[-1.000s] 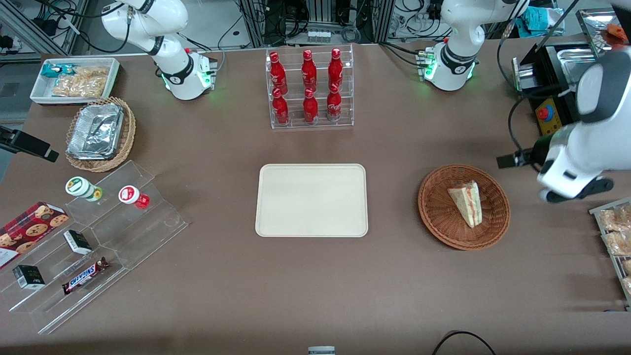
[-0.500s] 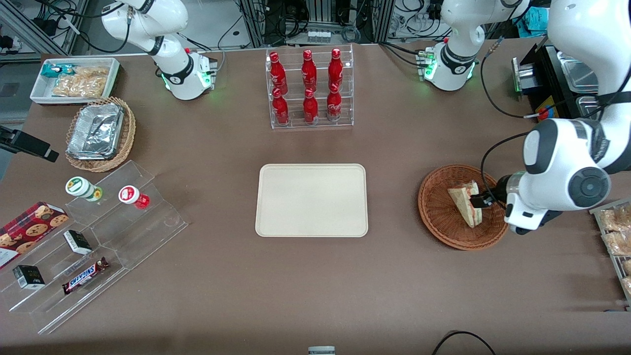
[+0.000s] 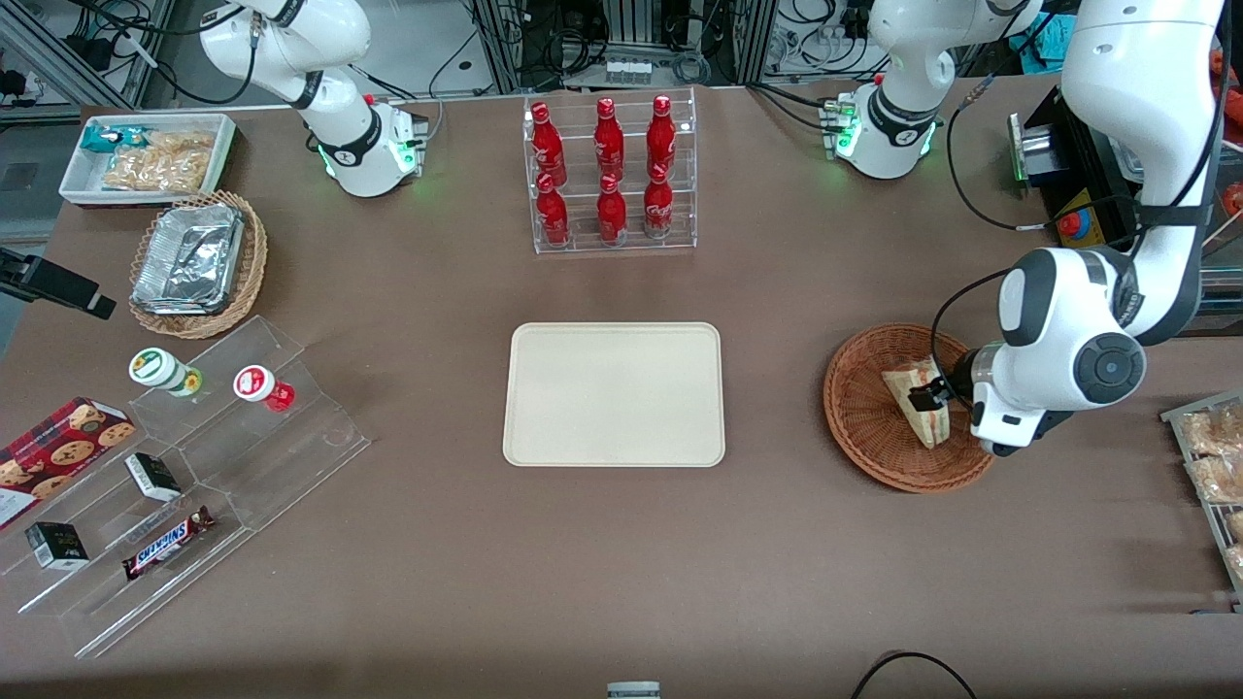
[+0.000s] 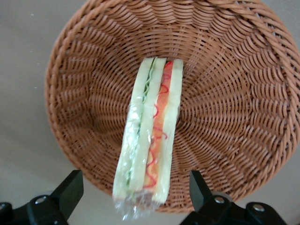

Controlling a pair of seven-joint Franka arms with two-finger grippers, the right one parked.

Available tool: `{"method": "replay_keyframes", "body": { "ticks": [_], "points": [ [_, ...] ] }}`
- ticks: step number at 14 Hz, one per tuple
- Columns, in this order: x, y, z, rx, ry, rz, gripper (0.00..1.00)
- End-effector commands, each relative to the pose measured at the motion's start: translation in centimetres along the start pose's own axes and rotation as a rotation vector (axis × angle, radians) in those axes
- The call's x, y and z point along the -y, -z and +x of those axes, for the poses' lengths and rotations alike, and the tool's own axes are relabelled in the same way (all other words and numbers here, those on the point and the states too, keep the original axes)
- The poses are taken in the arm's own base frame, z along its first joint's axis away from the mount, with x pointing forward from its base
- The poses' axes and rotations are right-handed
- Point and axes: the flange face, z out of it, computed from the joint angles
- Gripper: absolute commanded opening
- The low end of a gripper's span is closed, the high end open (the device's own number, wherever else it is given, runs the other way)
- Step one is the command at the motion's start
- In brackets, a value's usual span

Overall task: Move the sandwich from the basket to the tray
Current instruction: 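Lower the left gripper and close it on the wrapped sandwich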

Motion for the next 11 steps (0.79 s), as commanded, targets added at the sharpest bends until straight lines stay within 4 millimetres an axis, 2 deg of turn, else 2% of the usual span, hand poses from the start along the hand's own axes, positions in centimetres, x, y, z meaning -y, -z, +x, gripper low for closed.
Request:
{"method": "replay_keyframes", "body": {
  "ticks": [1,6,7,11],
  "points": [
    [-0.6,-1.6,0.7,-0.012,0.013,-0.028,1.0],
    [-1.1,-3.8,1.5,-0.012,0.01,-0.037,0.99],
    [-1.3,-4.5,1.6,-0.01,0.007,-0.039,0.95],
    [-1.3,-5.1,1.5,-0.004,0.008,-0.036,0.57]
  ]
}}
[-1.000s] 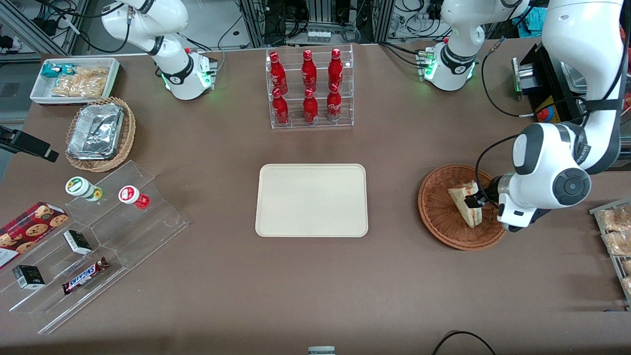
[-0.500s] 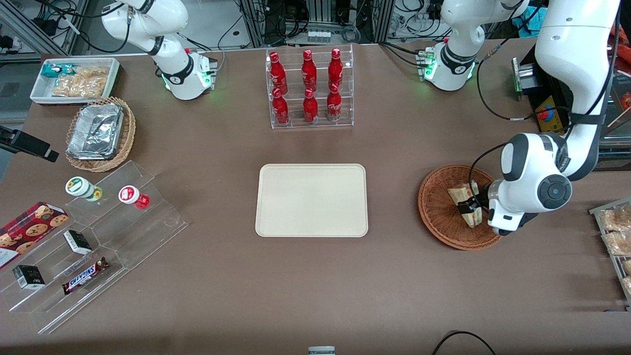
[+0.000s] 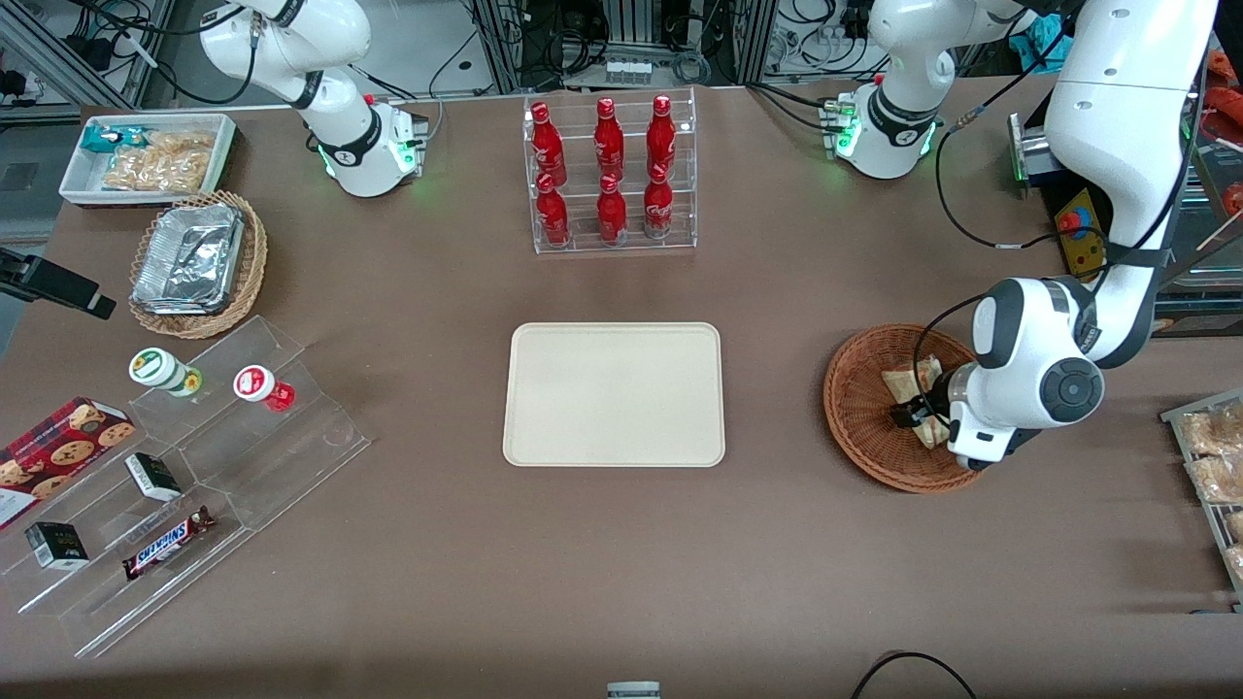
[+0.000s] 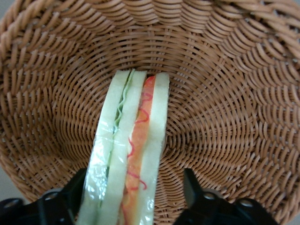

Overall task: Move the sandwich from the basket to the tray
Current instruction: 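Lower the left gripper and close it on the wrapped sandwich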

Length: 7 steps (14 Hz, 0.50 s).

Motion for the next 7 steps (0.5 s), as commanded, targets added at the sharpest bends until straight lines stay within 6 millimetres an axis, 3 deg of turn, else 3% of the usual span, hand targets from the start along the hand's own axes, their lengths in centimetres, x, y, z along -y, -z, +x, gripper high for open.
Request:
{"method": "replay_keyframes", "body": {
  "ticks": [1,3,5,7],
  "points": [
    [0.0,0.0,-0.2,-0.01,0.011,-0.009,0.47],
    [-0.1,0.5,-0.2,-0.013,0.014,-0.015,0.23],
    [-0.3,1.4,-0.2,-0.026,0.009,-0.02,0.17],
    [-1.1,4.6,-0.8,-0.071,-0.006,-0.038,0.17]
  ]
}}
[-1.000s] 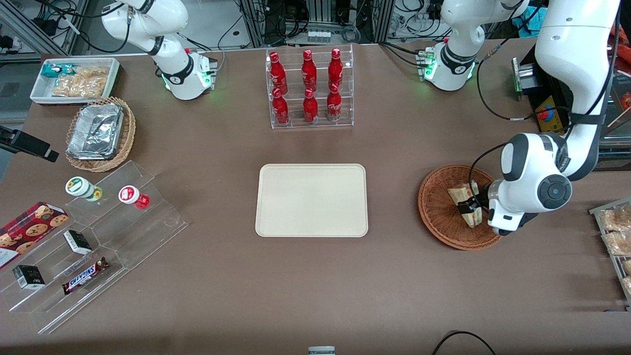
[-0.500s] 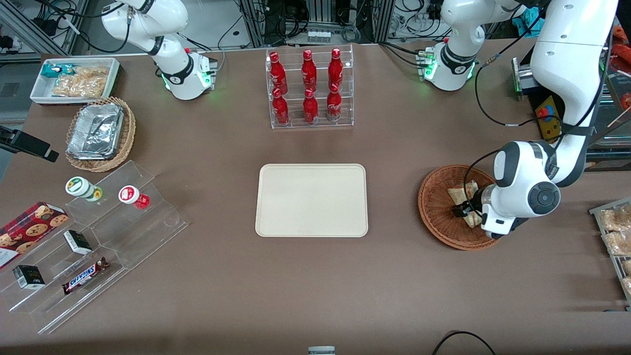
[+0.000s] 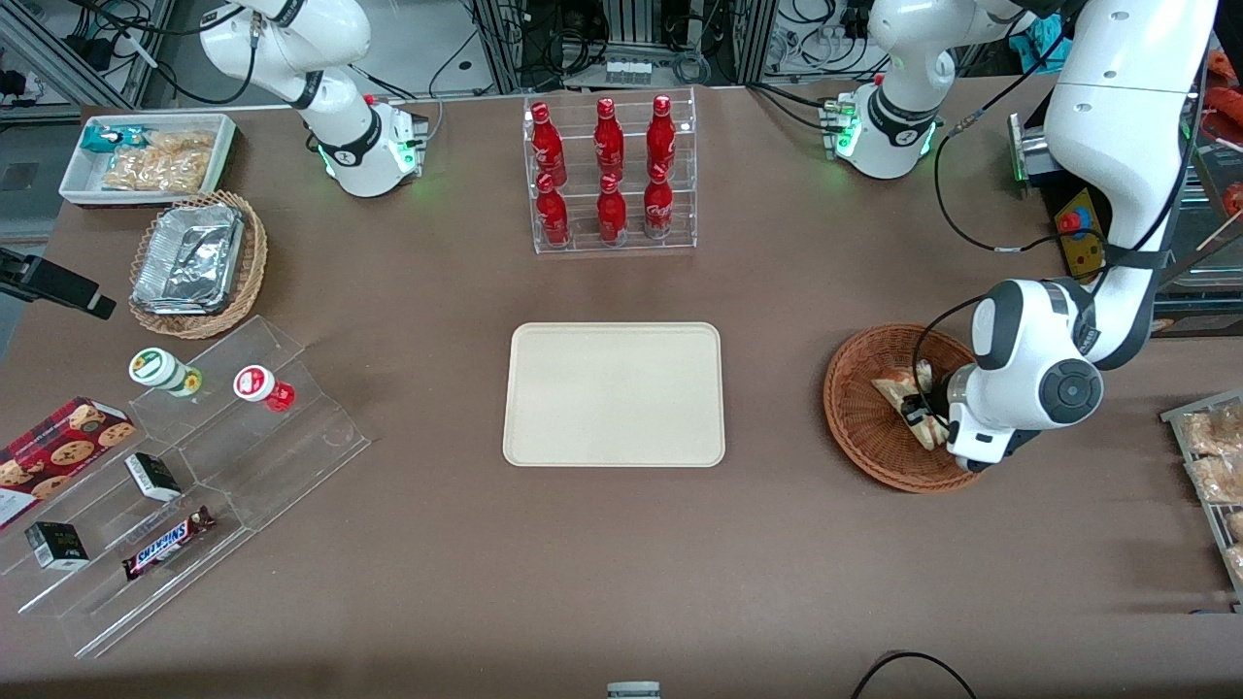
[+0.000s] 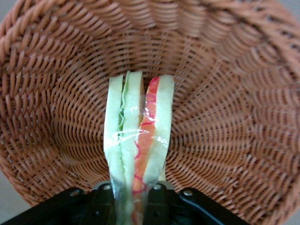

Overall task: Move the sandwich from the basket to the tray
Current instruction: 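Lift the sandwich and carry it over the cream tray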

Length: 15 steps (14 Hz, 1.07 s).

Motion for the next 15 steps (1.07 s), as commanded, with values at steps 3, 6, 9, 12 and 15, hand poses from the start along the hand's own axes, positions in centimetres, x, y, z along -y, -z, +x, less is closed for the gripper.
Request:
{"method": "replay_keyframes", "body": {
  "ticks": [3,6,9,12,15],
  "points": [
    [-6.4,8.0,-5.1,-0.085,-0.1,-0.006,0.17],
    [-13.0,10.1,-11.2,-0.111,-0.223,0.029,0.17],
    [-23.0,8.5,-20.3,-0.131,-0.386,0.025,0.17],
    [-28.7,6.4,-25.9,-0.135,-0.397,0.016,0.17],
    [-32.6,2.4,-30.7,-0.136,-0.408,0.043,0.18]
  ]
}}
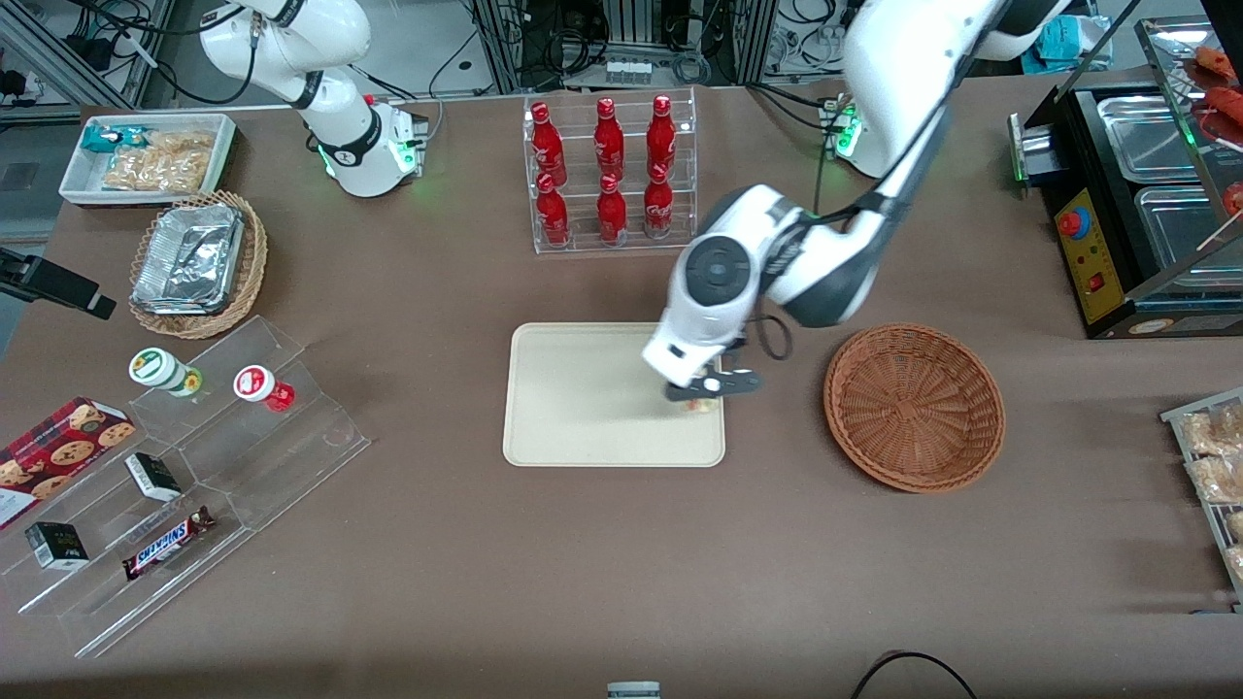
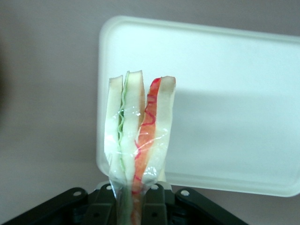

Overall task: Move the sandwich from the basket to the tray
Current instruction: 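Lift the sandwich and carry it over the cream tray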

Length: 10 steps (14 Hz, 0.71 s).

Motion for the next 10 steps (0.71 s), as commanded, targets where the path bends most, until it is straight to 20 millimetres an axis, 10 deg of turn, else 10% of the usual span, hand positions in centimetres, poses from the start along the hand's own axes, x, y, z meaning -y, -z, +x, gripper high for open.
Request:
{"method": "replay_keyframes", "body": {
  "ticks": [1,10],
  "points": [
    [-4.2,-2.6,-0.3,-0.017,0.035,0.017,0.18],
    [-7.8,-5.8,-1.0,-0.07,0.071,0.033,0.33]
  ]
}}
